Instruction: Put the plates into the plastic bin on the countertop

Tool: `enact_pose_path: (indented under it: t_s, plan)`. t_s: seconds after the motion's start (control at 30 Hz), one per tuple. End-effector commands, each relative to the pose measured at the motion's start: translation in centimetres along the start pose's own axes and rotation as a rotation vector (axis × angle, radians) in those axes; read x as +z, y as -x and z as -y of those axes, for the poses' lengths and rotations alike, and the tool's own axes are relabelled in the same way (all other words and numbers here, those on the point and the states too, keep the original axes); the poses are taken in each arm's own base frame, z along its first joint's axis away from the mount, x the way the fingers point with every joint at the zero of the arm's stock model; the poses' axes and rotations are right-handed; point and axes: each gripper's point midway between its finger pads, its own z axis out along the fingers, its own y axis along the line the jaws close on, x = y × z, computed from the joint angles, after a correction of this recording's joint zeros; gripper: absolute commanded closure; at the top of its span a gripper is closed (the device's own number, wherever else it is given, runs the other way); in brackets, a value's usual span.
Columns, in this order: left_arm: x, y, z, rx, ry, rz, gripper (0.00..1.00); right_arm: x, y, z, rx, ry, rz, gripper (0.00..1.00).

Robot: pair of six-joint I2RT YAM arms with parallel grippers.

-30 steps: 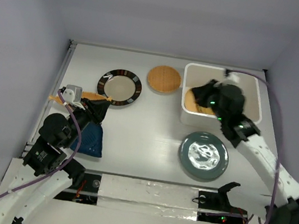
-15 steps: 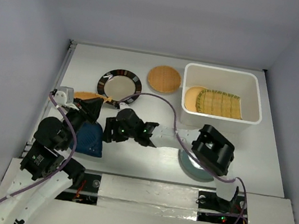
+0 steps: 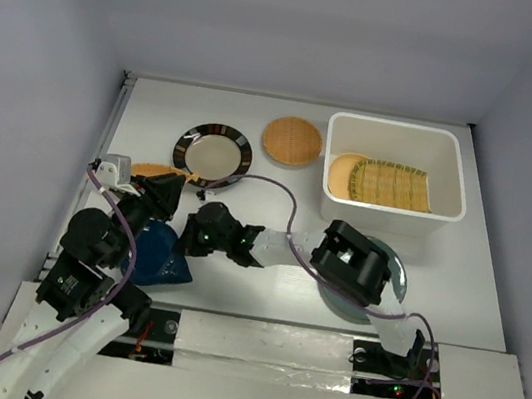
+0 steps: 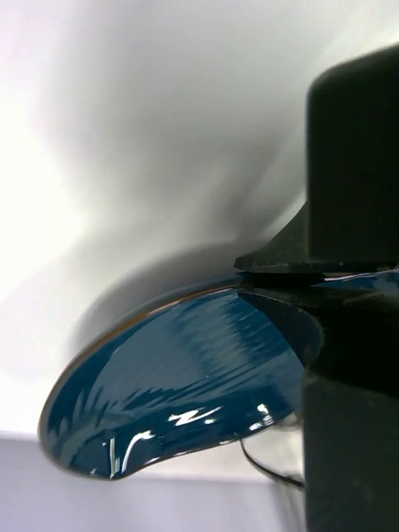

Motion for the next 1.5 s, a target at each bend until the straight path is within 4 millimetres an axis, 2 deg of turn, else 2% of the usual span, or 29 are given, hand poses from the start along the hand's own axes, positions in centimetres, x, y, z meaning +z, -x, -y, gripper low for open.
enact_pose_path:
  t_s: [0.0,0.03,0.07,0.1,0.13,0.17,0.2,0.23,0.27,0.3,0.33,0.37,0.4,0.43,0.47,0.5,0.57,0.6,0.67,0.7,0.73,0.8,1.0,1.07,1.2,1.23,1.33,1.43,1.47]
  plan:
    - [-0.3,2.7,0.7,-0.013,-0.012,0.078,0.79,-3.2,1.2,-0.9,-0.005,0.0,0.088,1.0]
    - [-0.4,2.8,0.5,-0.013,-0.001,0.081,0.79,-5.9,3.6,-3.3,-0.025,0.024,0.162,1.0]
    - [-0.6,3.1,0.4,-0.02,0.006,0.092,0.78,-7.5,4.7,-3.7,-0.04,0.01,0.207,1.0]
    - [-0.8,3.3,0.0,-0.024,0.024,0.103,0.78,-11.2,6.8,-4.5,-0.073,-0.019,0.289,1.0]
    - [-0.9,3.5,-0.3,-0.026,0.04,0.113,0.78,-11.2,7.1,-2.1,-0.082,-0.09,0.303,1.0]
    - [-1.1,3.7,-0.4,-0.031,0.044,0.123,0.78,-15.2,10.2,-4.2,-0.091,-0.063,0.393,1.0]
    - [-1.2,3.8,-0.5,-0.034,0.049,0.129,0.77,-17.3,11.8,-3.7,-0.093,-0.088,0.444,1.0]
    - [-1.3,3.9,-0.5,-0.036,0.051,0.131,0.77,-19.5,14.1,-0.4,-0.087,-0.188,0.492,1.0]
    - [-1.3,4.0,-0.4,-0.036,0.045,0.134,0.77,-21.6,15.8,0.8,-0.08,-0.221,0.533,1.0]
    - [-1.3,3.9,-0.4,-0.035,0.041,0.132,0.77,-25.7,18.2,0.3,-0.07,-0.207,0.62,1.0]
    - [-1.3,3.9,-0.1,-0.035,0.028,0.131,0.77,-28.9,21.1,3.6,-0.051,-0.286,0.705,1.0]
    - [-1.4,3.9,-0.1,-0.035,0.027,0.131,0.76,-31.1,21.8,5.6,-0.043,-0.333,0.738,1.0]
    - [-1.4,3.9,0.0,-0.035,0.021,0.132,0.76,-34.8,23.3,5.8,-0.033,-0.339,0.814,1.0]
    - [-1.4,3.9,0.0,-0.035,0.021,0.132,0.76,-36.8,23.6,7.4,-0.034,-0.397,0.825,1.0]
    - [-1.5,4.0,0.0,-0.036,0.02,0.136,0.76,-40.0,25.1,9.8,-0.015,-0.463,0.888,1.0]
    - [-1.5,4.0,0.0,-0.035,0.019,0.137,0.75,-42.6,25.7,9.9,-0.018,-0.477,0.941,1.0]
    - [-1.6,4.1,-0.1,-0.037,0.023,0.14,0.75,-45.3,26.0,12.0,-0.007,-0.545,0.951,1.0]
    - [-1.6,4.2,-0.1,-0.036,0.023,0.142,0.75,-47.8,26.9,13.5,0.019,-0.595,0.994,1.0]
    - [-1.6,4.1,-0.1,-0.037,0.022,0.142,0.75,-49.0,27.2,15.5,0.021,-0.642,0.98,1.0]
    - [-1.6,4.1,-0.1,-0.037,0.023,0.142,0.75,-50.4,27.5,17.3,0.045,-0.688,0.99,1.0]
    - [-1.6,4.1,-0.1,-0.037,0.022,0.142,0.75,-50.6,27.7,18.1,0.039,-0.7,0.972,1.0]
    - [-1.5,4.1,-0.1,-0.037,0.023,0.139,0.75,-50.1,27.8,20.6,0.052,-0.739,0.926,1.0]
    - [-1.4,4.0,-0.2,-0.034,0.03,0.135,0.75,-49.4,28.4,24.3,0.037,-0.781,0.863,1.0]
    - [-1.3,3.9,-0.2,-0.033,0.03,0.132,0.75,-48.8,28.6,25.0,0.045,-0.754,0.837,1.0]
    - [-1.2,3.7,-0.2,-0.032,0.033,0.125,0.75,-46.5,28.2,27.7,0.086,-0.764,0.762,1.0]
    - [-1.2,3.7,-0.2,-0.03,0.033,0.125,0.75,-45.0,27.5,28.9,0.11,-0.754,0.707,1.0]
    - [-1.2,3.7,-0.3,-0.03,0.038,0.125,0.75,-43.5,26.7,31.0,0.158,-0.77,0.662,0.98]
    - [-1.1,3.8,-0.3,-0.029,0.038,0.125,0.75,-43.8,26.8,30.8,0.17,-0.766,0.698,0.85]
    - [-1.1,3.8,-0.3,-0.03,0.038,0.125,0.75,-44.5,26.9,30.7,0.173,-0.789,0.722,0.7]
